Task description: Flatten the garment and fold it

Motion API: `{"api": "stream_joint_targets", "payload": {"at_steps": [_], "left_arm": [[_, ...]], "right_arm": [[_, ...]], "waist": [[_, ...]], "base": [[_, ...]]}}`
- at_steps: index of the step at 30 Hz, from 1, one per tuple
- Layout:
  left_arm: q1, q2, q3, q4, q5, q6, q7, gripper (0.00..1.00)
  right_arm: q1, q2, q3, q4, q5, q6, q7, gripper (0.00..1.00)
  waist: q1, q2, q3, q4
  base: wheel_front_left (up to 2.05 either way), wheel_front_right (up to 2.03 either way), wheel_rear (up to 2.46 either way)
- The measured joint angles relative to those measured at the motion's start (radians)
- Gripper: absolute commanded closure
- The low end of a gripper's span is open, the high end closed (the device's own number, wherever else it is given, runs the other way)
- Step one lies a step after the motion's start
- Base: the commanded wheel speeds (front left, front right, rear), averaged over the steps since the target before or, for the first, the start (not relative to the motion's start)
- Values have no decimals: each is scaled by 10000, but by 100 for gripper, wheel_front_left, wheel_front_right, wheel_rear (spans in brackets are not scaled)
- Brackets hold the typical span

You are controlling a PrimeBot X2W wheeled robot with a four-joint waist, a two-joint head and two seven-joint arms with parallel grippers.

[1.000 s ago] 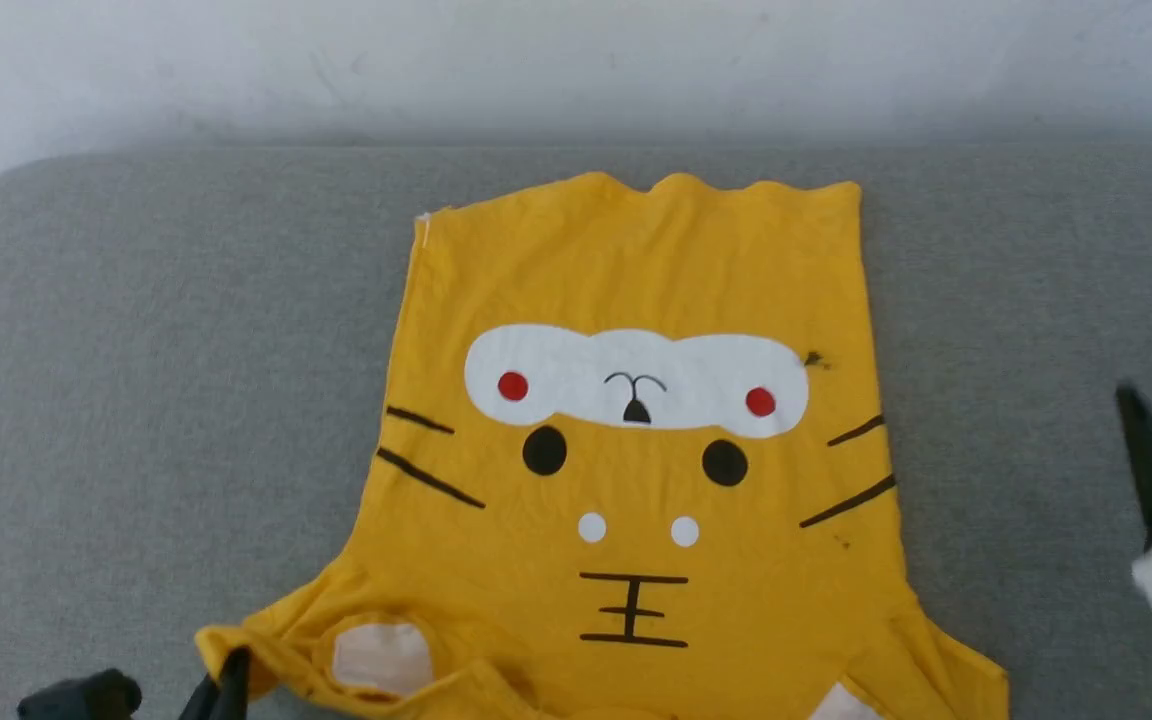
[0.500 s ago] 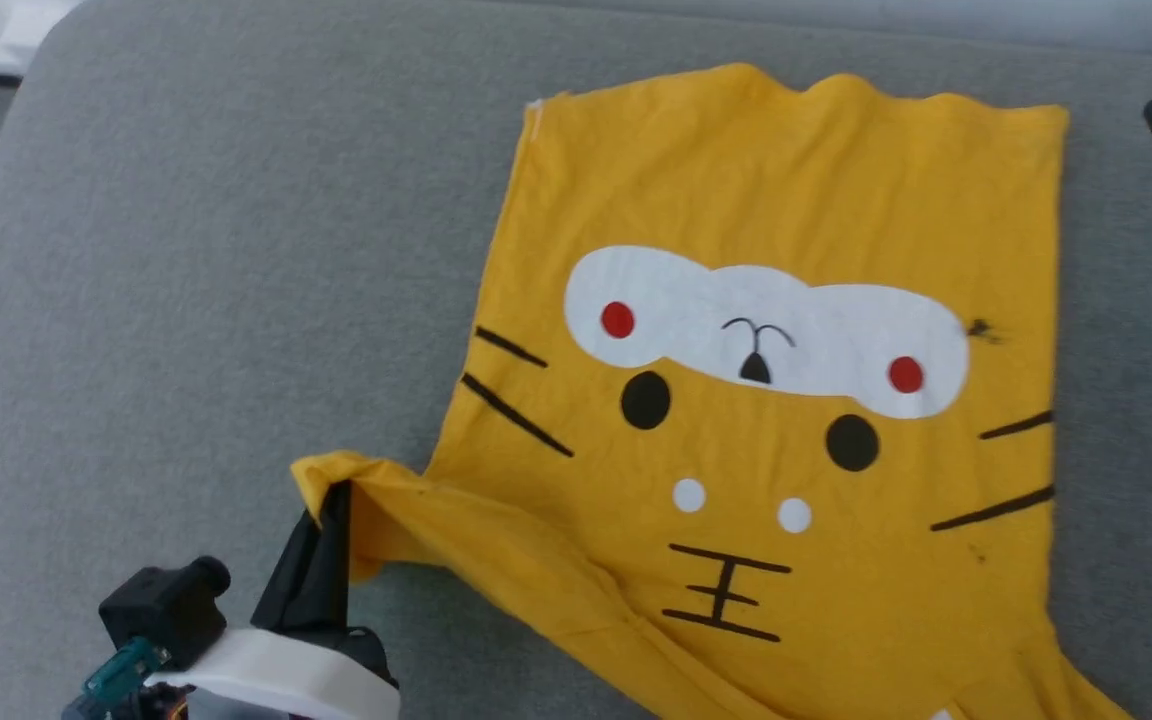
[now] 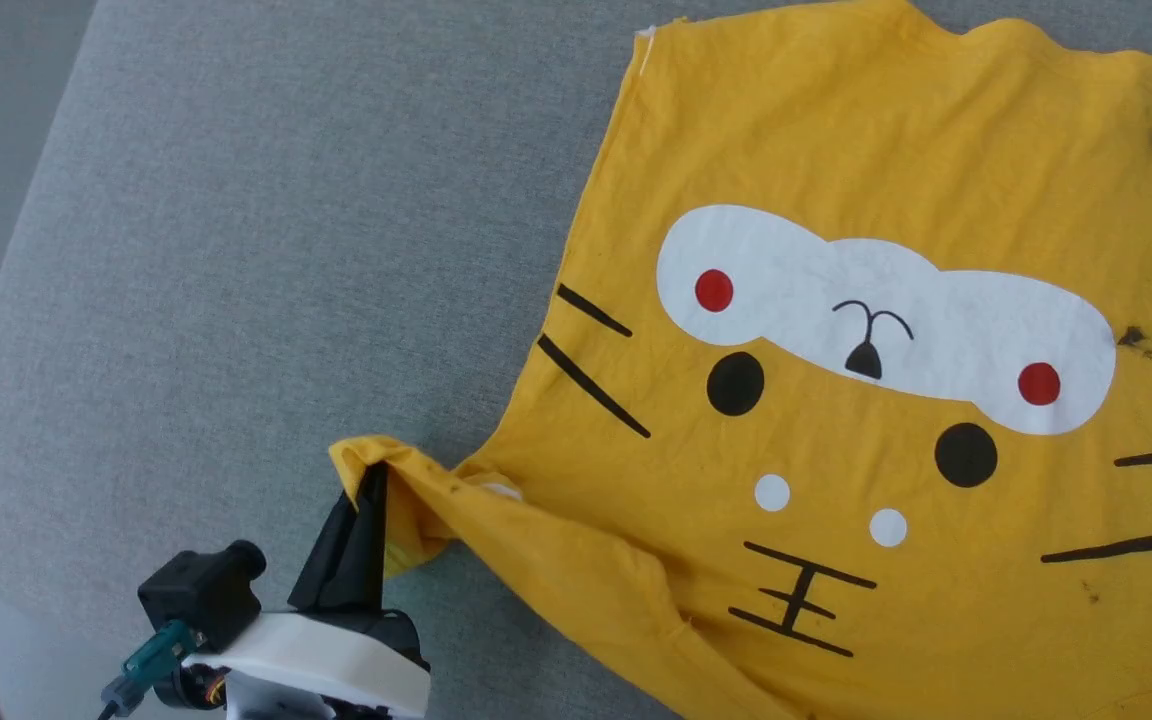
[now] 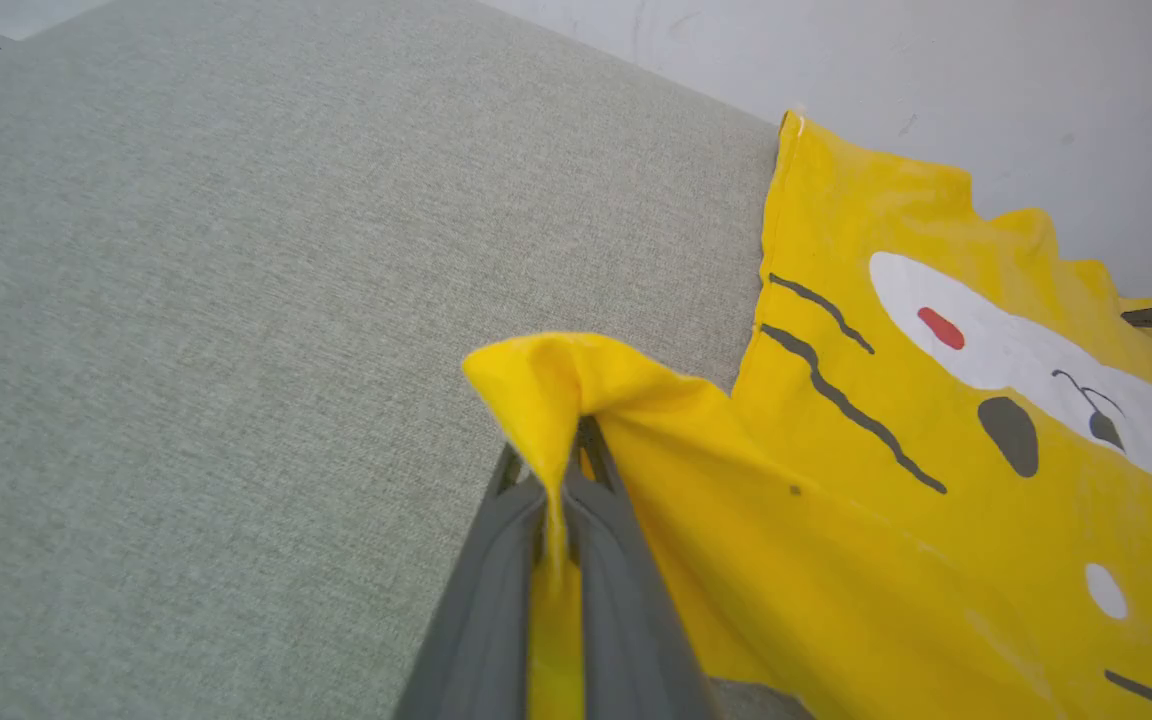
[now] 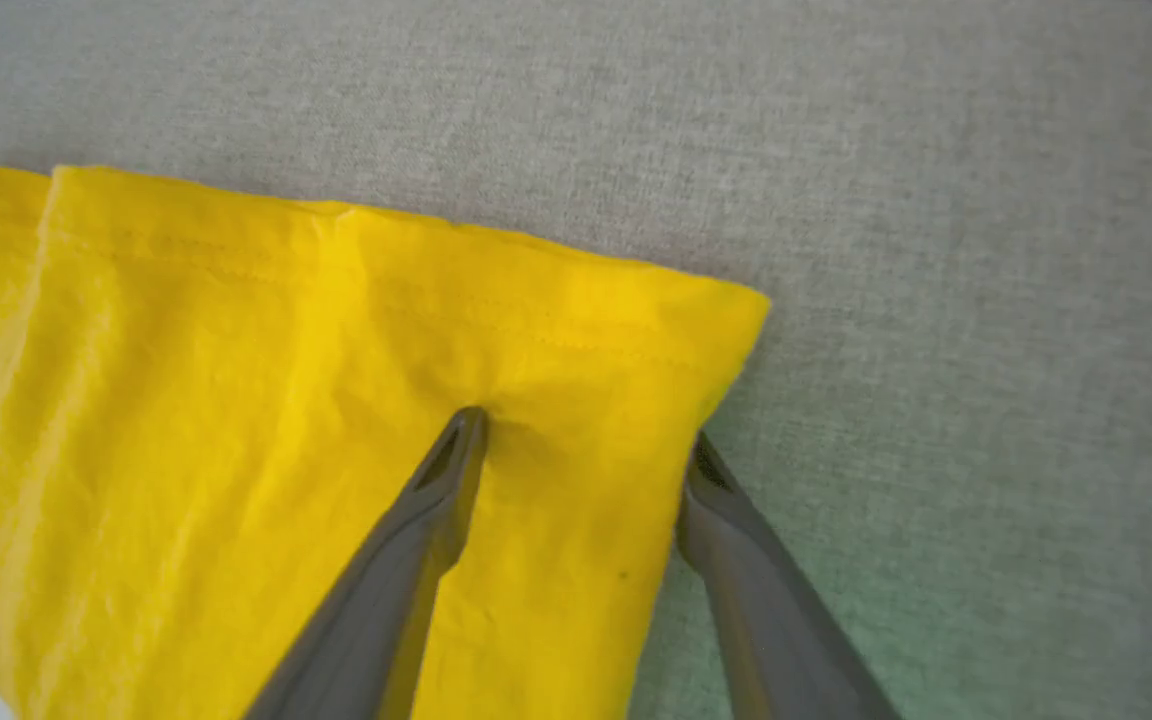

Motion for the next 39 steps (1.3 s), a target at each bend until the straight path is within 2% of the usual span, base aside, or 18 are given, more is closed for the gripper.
{"api": "stream_joint_targets", "payload": {"at_steps": [1, 6, 11, 16, 21, 25, 28, 30, 35, 39], "left_arm": [[0, -4, 8, 38, -8, -25, -25, 100], [3, 15, 105, 165, -98, -23, -33, 100], [44, 194, 222, 201, -111, -2, 59, 100], [376, 422, 487, 190, -257, 288, 151, 100], [977, 750, 786, 77, -384, 523, 255, 100], [1390, 984, 1007, -65, -495, 711, 405, 100], [1724, 1129, 1174, -184, -556, 871, 497, 100], [1850, 1212, 1235, -242, -640, 947, 571, 100], [2008, 1354, 1411, -309, -779, 1047, 673, 100], [2072, 1421, 1499, -278, -832, 1129, 742, 100]], "right_arm": [[-55, -21, 2, 33, -4, -2, 190, 100], [65, 100, 543, -244, -201, 0, 385, 100], [690, -56, 1764, -1570, -127, 4, -414, 100], [1488, -1223, 2418, -3847, 529, 4, -945, 100], [3529, -2518, 2002, -6069, 1072, 4, -897, 100], [6079, -2752, 865, -7695, 1195, 6, -627, 100], [8240, -2376, -301, -8876, 1091, 4, -301, 100], [9687, -1774, -1099, -9578, 1012, 4, -69, 100], [12844, 401, -2153, -10782, 941, 4, 428, 100], [14234, 2000, -2372, -11035, 972, 4, 458, 100]], "waist": [[1, 0, -2, 21], [2, 0, -196, -38], [3, 0, -639, -280], [2, 0, -1259, -614], [1, 0, -1831, -1137], [0, 0, -2200, -1686], [0, 0, -2433, -2149], [-1, 0, -2563, -2457], [-1, 0, -2807, -3168], [0, 0, -2968, -3584]], "base": [[0, 0, 0], [0, 0, 0], [0, 0, 0], [0, 0, 0], [0, 0, 0], [0, 0, 0], [0, 0, 0], [0, 0, 0], [0, 0, 0], [0, 0, 0]]}}
